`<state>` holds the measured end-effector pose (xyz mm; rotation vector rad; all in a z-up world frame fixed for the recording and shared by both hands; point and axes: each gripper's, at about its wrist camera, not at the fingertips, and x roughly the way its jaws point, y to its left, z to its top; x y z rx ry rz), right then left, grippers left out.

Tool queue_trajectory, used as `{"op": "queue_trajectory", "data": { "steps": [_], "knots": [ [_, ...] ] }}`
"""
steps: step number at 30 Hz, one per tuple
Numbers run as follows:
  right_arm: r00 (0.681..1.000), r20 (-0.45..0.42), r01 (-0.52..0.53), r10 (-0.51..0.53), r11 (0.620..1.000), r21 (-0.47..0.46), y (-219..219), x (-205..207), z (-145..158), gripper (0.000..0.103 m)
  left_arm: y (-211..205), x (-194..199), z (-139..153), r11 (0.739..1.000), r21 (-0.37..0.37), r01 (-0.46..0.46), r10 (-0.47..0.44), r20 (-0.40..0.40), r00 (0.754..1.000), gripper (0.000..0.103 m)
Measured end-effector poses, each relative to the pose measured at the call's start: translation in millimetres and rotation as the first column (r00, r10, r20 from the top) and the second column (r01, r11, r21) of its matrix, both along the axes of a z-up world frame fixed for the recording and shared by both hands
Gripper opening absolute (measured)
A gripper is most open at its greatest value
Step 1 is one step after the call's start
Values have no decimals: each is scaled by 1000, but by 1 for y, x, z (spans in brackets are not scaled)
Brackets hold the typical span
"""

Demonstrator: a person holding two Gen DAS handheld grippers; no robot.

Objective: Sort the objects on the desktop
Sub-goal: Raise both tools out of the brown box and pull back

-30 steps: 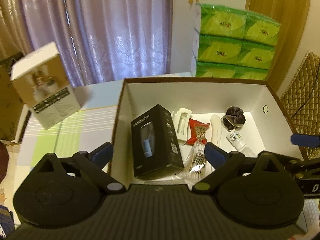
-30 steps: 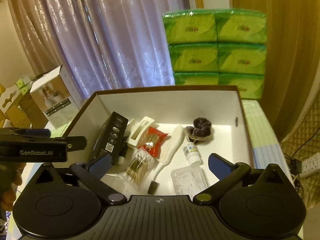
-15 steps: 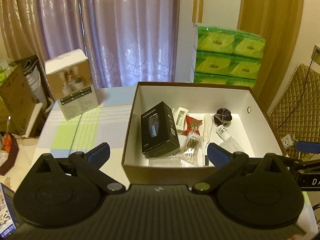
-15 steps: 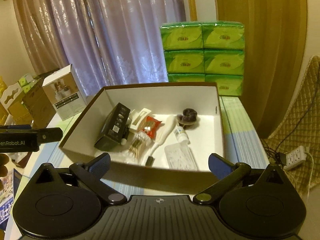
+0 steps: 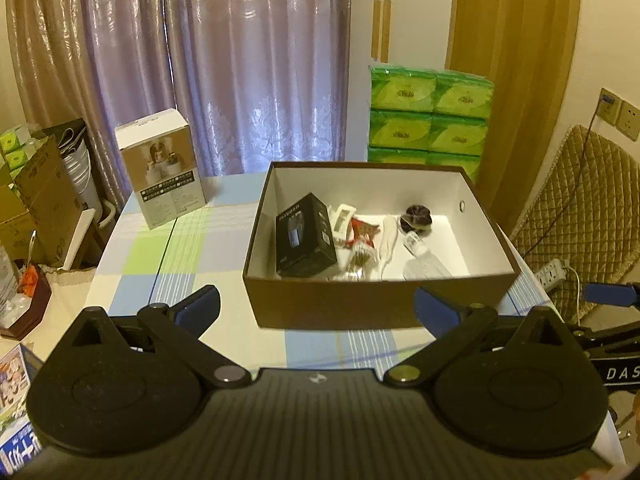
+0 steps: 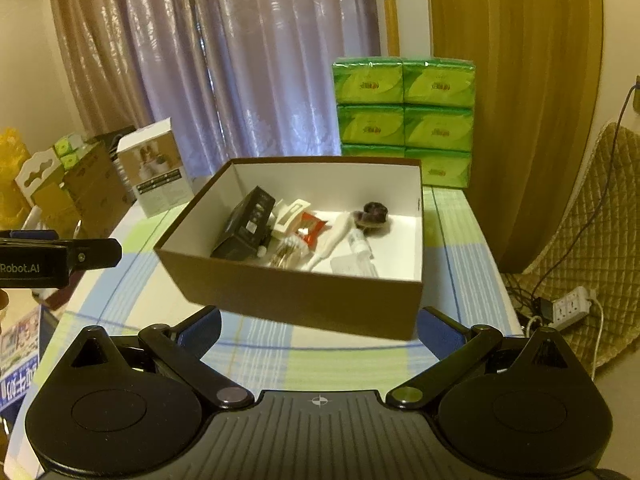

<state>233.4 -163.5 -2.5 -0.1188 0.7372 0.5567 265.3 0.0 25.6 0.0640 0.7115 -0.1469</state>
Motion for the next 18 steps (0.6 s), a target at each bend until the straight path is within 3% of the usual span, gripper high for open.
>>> {"op": "queue_trajectory", "data": {
  "steps": [18],
  "knots": [
    [998, 42, -44, 45, 999, -15, -39, -67, 12, 101, -13, -97, 5, 998, 45, -54, 54, 3, 999, 102]
  ]
}}
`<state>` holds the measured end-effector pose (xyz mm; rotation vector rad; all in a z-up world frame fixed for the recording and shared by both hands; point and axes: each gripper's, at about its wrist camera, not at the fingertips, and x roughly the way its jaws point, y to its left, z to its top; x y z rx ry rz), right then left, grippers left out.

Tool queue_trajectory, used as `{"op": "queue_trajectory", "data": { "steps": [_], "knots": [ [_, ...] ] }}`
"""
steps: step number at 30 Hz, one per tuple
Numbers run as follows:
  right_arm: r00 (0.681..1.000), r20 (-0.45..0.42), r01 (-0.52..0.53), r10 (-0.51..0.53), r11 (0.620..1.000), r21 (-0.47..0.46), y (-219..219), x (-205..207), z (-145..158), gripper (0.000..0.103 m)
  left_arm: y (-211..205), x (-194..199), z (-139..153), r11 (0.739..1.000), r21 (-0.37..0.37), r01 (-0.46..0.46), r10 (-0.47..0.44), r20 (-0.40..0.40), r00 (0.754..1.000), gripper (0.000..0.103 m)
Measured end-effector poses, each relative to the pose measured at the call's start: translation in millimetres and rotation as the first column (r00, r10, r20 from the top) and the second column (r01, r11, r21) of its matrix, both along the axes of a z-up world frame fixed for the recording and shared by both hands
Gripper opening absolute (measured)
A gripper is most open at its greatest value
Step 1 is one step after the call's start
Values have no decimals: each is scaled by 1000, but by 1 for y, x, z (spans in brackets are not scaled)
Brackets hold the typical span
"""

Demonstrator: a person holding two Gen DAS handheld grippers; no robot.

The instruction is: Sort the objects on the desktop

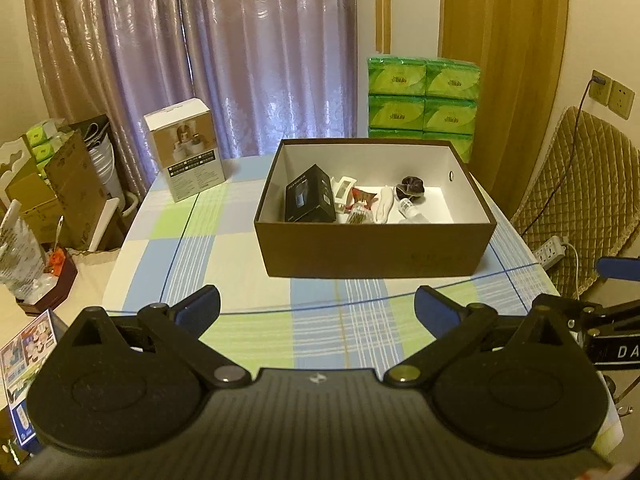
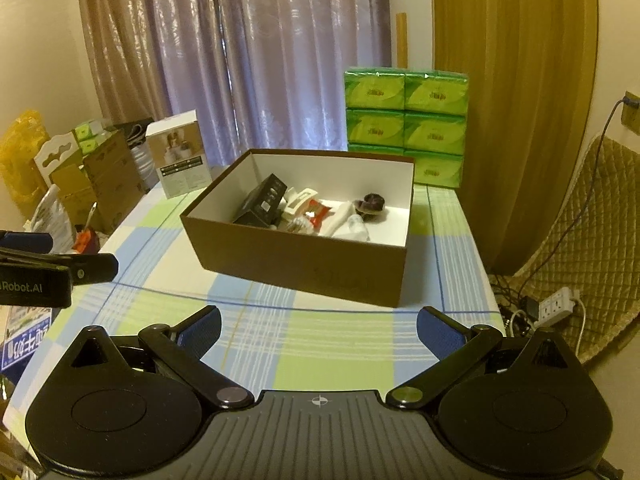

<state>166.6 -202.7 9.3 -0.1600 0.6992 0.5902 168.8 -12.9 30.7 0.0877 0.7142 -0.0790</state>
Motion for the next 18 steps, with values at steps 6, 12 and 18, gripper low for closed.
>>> {"op": "queue_trajectory", "data": {
  "steps": [6, 12, 18],
  "knots": [
    [1000, 9, -12, 12, 1000, 9, -12, -17, 1, 101, -4, -26, -6, 1000, -9, -9, 9, -15, 1000, 102],
    [1000, 16, -20, 20, 1000, 3, -22, -31, -1, 101, -5, -43, -11, 1000, 2, -25, 25, -30, 999, 102],
    [1000, 8, -23, 23, 1000, -7, -28, -42, -6, 101, -7, -56, -15, 999, 7, -33, 34, -37, 999, 102]
  ]
}}
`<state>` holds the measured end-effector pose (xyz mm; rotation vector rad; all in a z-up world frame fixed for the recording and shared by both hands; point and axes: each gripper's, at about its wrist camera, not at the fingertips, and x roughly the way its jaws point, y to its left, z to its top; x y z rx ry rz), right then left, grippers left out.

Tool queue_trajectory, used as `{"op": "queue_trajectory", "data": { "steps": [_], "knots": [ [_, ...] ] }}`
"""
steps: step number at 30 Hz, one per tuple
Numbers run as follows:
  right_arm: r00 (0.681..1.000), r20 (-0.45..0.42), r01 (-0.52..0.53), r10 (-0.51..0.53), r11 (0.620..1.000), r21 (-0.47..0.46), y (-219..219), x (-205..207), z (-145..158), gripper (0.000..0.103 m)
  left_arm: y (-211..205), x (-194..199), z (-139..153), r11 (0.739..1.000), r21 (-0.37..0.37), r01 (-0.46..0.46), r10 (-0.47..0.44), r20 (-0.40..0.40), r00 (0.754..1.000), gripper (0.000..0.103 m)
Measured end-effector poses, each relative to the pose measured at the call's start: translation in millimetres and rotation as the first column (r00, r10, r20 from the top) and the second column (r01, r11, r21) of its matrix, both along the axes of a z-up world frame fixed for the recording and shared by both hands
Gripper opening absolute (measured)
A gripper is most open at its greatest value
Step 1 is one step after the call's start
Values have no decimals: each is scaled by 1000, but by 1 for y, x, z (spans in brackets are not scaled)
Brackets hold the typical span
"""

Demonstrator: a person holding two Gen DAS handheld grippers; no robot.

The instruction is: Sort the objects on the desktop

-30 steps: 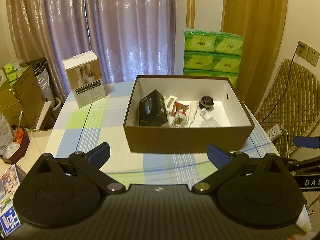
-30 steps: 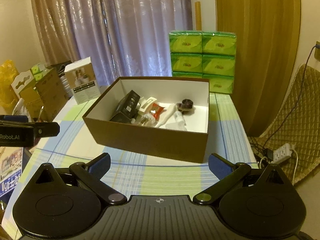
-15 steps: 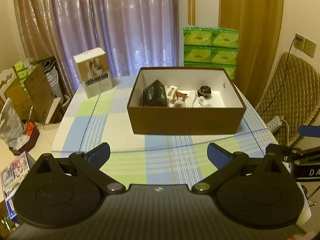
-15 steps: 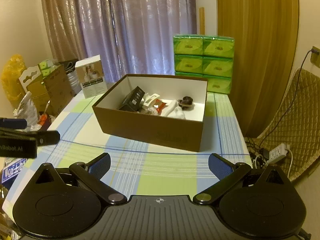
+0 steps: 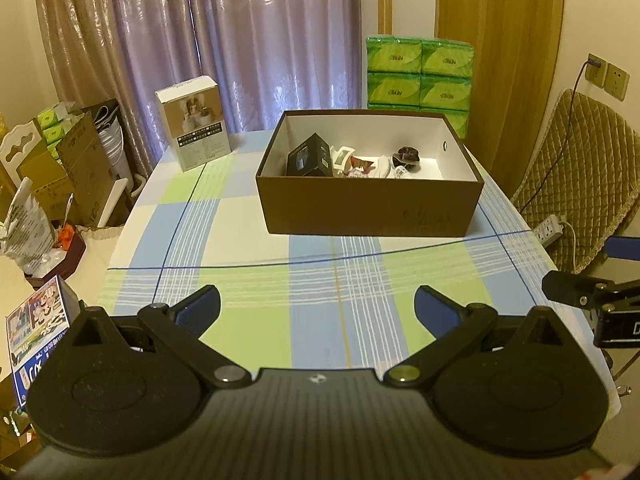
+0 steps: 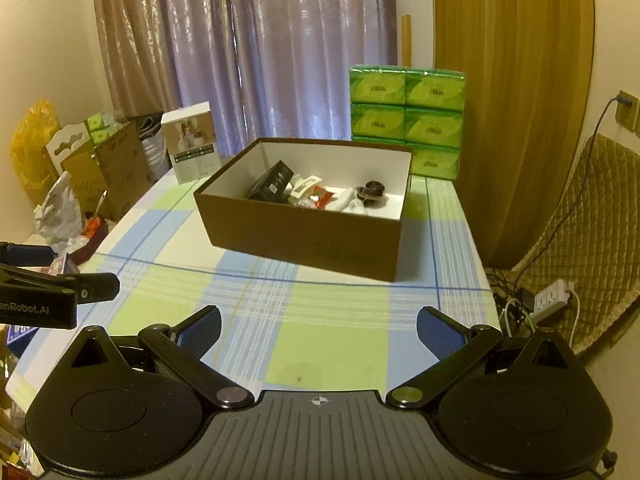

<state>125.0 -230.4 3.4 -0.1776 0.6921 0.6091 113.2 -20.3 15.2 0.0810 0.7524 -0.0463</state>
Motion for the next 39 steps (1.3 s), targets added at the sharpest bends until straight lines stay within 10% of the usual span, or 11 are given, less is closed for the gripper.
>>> {"op": "queue_trajectory", "data": {
  "steps": [39],
  "knots": [
    [995, -104, 5, -13, 997, -72, -13, -13, -42, 101, -12, -25, -47, 999, 47, -23, 29, -134, 991, 102]
  ]
}}
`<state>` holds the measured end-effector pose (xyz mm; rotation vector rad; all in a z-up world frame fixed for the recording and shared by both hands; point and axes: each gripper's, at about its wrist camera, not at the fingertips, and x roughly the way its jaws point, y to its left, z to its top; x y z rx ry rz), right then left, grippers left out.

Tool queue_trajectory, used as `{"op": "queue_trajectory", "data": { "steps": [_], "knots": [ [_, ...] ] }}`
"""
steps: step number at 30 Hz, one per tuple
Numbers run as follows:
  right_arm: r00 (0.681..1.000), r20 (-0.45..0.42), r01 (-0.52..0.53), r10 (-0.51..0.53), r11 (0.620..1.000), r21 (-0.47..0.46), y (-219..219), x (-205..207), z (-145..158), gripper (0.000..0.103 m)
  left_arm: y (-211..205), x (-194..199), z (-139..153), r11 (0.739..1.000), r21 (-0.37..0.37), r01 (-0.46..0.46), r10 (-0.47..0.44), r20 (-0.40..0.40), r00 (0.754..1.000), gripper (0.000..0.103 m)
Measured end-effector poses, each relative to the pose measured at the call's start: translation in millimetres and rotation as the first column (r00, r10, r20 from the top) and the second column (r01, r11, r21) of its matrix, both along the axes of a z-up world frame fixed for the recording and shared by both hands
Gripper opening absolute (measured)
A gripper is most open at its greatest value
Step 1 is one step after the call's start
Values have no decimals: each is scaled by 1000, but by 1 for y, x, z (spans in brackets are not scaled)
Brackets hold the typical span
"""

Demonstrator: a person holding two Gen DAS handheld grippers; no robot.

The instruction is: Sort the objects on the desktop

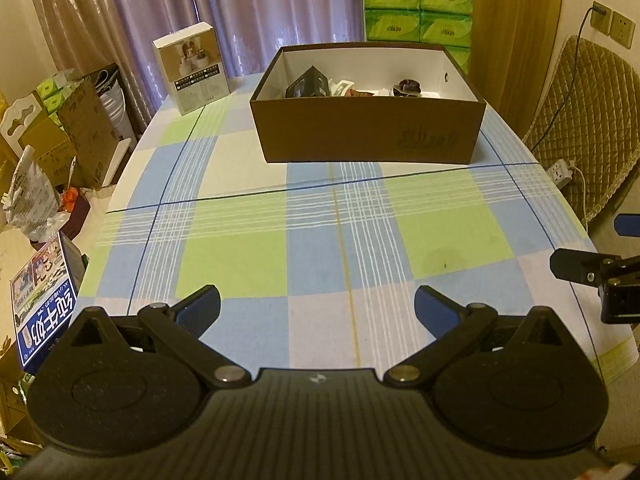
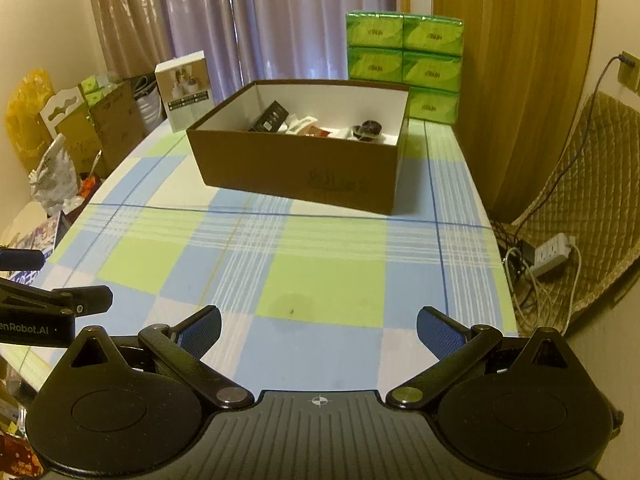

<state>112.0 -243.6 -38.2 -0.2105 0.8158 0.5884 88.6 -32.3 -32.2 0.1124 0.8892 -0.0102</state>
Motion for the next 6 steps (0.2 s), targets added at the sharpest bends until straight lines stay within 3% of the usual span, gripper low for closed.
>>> {"op": "queue_trajectory", "data": {
  "steps": [6],
  "knots": [
    [1000, -8, -2, 2, 1000, 1, 4, 5, -2, 101, 4, 7, -2, 1000, 3, -8, 8, -1, 1000, 102]
  ]
}}
